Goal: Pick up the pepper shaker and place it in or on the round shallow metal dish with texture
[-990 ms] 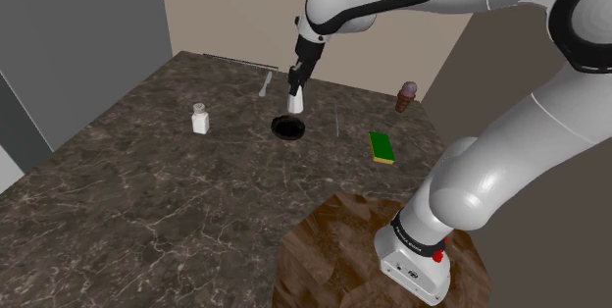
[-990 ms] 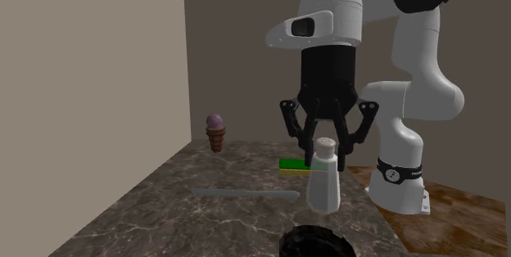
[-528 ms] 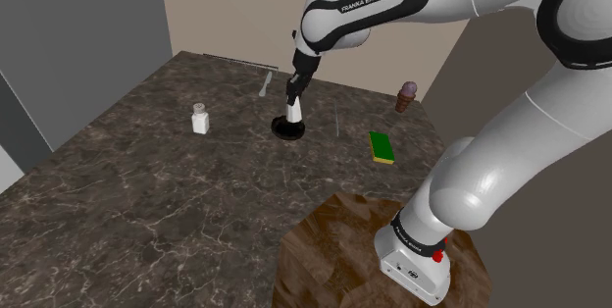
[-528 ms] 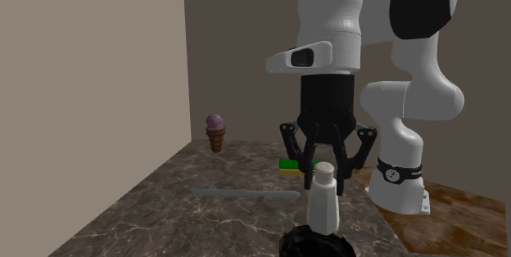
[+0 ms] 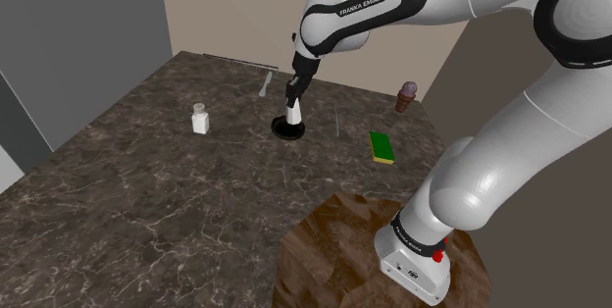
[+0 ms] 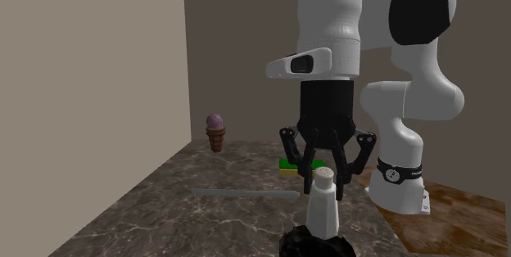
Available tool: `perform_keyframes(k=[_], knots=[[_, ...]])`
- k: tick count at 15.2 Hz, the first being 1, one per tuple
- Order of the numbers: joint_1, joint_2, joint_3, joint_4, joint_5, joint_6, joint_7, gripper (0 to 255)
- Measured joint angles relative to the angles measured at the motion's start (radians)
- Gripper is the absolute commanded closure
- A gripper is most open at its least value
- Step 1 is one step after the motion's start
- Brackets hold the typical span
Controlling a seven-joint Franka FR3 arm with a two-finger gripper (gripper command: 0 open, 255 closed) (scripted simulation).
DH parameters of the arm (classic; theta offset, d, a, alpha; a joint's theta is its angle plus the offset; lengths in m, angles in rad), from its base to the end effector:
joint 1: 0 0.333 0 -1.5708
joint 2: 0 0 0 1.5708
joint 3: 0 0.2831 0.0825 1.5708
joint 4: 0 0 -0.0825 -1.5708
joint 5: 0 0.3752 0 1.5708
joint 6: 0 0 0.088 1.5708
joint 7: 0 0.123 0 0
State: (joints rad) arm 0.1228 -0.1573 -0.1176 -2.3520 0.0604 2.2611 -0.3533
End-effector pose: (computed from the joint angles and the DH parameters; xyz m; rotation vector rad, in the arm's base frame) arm 0.4859 0.0051 0.3560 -3.0454 -0.4952 -0.1164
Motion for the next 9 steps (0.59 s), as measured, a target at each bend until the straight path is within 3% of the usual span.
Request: perform_keyframes(k=[6,9], knots=[[0.000,0.000,0.000,0.000,0.000,0.000,0.000,0],[-0.005,-0.036,-0.003,0.037,-0.008,-0.071,0.002,0]])
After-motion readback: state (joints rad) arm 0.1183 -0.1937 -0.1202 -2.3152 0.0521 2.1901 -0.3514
